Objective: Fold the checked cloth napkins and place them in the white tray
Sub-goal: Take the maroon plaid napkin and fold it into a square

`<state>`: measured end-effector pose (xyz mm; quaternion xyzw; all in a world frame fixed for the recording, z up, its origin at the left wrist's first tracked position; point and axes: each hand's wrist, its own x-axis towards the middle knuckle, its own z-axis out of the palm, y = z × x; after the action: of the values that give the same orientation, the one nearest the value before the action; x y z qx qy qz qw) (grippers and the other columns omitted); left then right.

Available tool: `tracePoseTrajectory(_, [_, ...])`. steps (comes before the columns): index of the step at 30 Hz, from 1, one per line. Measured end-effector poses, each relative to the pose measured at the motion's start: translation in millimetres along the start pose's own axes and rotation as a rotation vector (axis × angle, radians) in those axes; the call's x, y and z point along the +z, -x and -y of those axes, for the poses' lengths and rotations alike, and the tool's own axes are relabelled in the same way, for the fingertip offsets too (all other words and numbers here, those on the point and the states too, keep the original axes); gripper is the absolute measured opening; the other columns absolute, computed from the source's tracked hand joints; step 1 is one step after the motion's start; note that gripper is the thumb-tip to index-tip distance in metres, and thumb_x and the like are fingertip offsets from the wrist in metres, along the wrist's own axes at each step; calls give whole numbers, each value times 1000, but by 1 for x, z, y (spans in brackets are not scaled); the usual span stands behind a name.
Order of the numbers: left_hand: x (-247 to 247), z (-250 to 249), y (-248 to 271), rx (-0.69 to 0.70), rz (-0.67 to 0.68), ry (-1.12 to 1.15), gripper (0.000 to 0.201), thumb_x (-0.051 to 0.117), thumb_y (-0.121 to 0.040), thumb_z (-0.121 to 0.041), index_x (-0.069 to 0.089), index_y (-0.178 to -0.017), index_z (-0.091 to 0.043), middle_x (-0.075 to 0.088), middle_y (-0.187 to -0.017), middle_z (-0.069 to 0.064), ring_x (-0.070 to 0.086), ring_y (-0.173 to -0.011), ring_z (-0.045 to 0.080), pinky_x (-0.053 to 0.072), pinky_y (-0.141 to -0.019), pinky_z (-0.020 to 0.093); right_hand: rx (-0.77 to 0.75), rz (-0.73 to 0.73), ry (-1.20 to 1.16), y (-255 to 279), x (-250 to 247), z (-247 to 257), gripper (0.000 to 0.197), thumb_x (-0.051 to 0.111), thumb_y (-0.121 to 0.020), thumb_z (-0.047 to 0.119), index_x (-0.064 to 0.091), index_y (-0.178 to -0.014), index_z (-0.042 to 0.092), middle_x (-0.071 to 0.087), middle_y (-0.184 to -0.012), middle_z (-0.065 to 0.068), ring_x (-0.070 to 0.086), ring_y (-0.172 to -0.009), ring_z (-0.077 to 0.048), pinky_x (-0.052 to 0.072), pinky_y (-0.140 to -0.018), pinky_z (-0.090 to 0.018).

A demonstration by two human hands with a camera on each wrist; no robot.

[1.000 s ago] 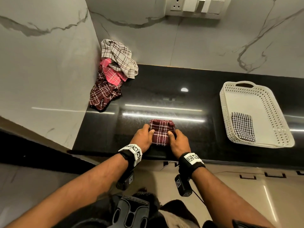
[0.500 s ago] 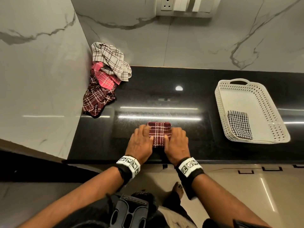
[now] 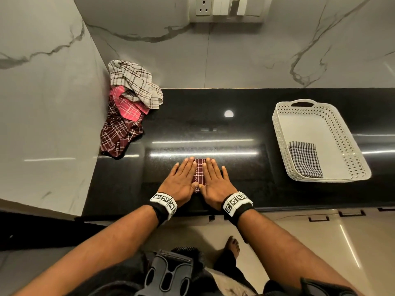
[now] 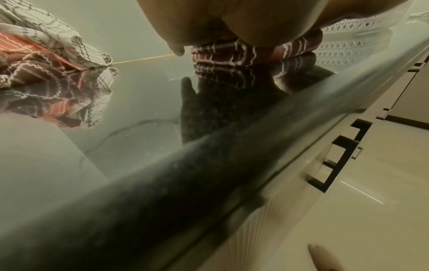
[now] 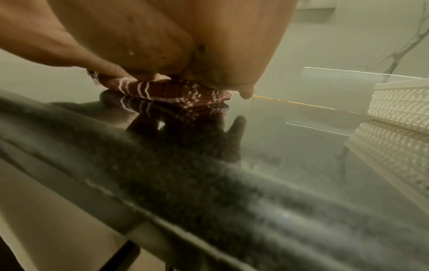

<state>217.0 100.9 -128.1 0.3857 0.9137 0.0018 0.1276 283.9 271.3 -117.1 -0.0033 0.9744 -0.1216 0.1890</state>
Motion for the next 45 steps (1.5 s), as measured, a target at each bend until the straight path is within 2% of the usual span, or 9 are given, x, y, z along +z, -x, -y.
tracePoseTrajectory(5, [-3,4,-1,11,26,101,71,16,-100,-52,-2,-158,-15,-13,-165,1,-12,-152,17,1,-125,41,-5,1,-118,2,-1,-4,77,27,-101,52,-8,-158,14,-21,-164,-2,-22,-150,-17,-5,-123,-51])
tracePoseTrajectory(9, [-16,14,-11,-184,-105,586,64,40,-101,-49,26,-155,-17,24,-163,6,22,-149,27,20,-122,45,189,-374,-477,15,-3,-8,44,52,-96,33,45,-135,14,44,-143,-11,46,-129,-27,39,-111,-46])
tracePoseTrajectory(13, [-26,17,-24,-314,-45,669,64,61,-95,-43,39,-148,-14,44,-146,8,46,-132,25,38,-111,41,463,-281,-585,12,-2,-3,36,60,-91,42,59,-109,11,64,-113,-11,63,-100,-29,52,-87,-39])
tracePoseTrajectory(20, [-55,14,-47,-416,254,835,18,85,-76,-29,71,-76,-18,76,-83,2,72,-80,17,57,-72,31,467,-99,-811,6,-16,-14,26,79,-78,30,69,-97,15,74,-99,-6,70,-92,-24,57,-86,-42])
tracePoseTrajectory(24, [-63,10,-53,-391,462,1216,54,91,-54,-22,72,-100,-4,70,-111,25,66,-107,43,48,-100,55,400,-55,-1142,26,-29,-36,31,82,-80,14,65,-106,11,74,-99,-9,72,-85,-21,61,-76,-40])
tracePoseTrajectory(29, [-97,-38,-69,-258,513,1397,43,70,-84,-7,59,-126,-5,68,-113,24,70,-96,30,56,-82,38,332,-136,-1363,70,-64,-79,47,79,-82,6,57,-123,10,72,-109,-13,71,-88,-22,55,-63,-27])
tracePoseTrajectory(34, [-150,-133,-132,24,432,1268,43,55,-95,-2,52,-136,-16,66,-110,8,69,-84,13,54,-62,21,327,-256,-1448,118,-106,-168,45,78,-82,7,59,-122,12,73,-110,-13,72,-92,-22,55,-63,-25])
tracePoseTrajectory(38, [-172,-216,-201,163,394,1080,48,59,-92,0,52,-137,-13,67,-123,7,66,-111,22,55,-87,32,481,-506,-1298,153,-124,-256,42,82,-80,13,63,-117,10,75,-100,-12,74,-90,-27,60,-77,-40])
tracePoseTrajectory(45, [-176,-342,-300,315,237,470,37,63,-95,-32,64,-128,-16,68,-119,0,62,-111,18,45,-102,37,704,-709,-937,184,-134,-367,13,73,-88,19,76,-100,15,75,-91,3,69,-83,-11,55,-83,-31])
